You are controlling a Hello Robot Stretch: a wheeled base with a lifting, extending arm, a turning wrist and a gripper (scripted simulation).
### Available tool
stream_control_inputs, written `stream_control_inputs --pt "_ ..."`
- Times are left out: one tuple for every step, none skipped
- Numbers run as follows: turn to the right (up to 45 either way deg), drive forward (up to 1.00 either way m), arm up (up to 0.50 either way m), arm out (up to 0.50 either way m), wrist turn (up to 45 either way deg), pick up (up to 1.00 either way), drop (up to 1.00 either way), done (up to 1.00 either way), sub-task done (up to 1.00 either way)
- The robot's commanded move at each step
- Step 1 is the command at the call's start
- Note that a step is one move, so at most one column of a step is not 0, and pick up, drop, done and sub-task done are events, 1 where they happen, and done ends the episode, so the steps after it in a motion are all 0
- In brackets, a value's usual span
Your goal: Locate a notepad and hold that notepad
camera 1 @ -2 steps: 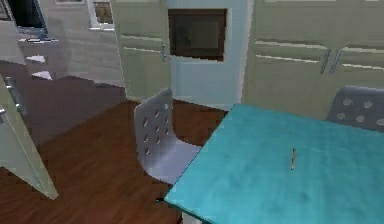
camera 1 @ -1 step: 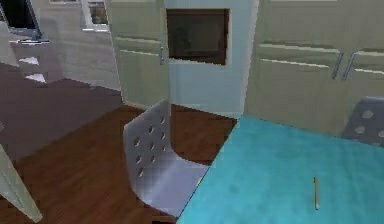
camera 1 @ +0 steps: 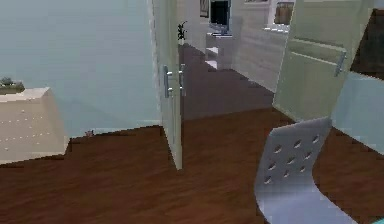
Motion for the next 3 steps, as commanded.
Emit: stream_control_inputs --pt "-45.0 0.00 0.00 0.00 0.0 0.00 0.00 0.00 0.00" --pt "-36.0 0.00 0.00 0.00 0.0 0.00 0.00 0.00 0.00" --pt "0.0 0.30 0.00 0.00 0.0 0.00 0.00 0.00 0.00"
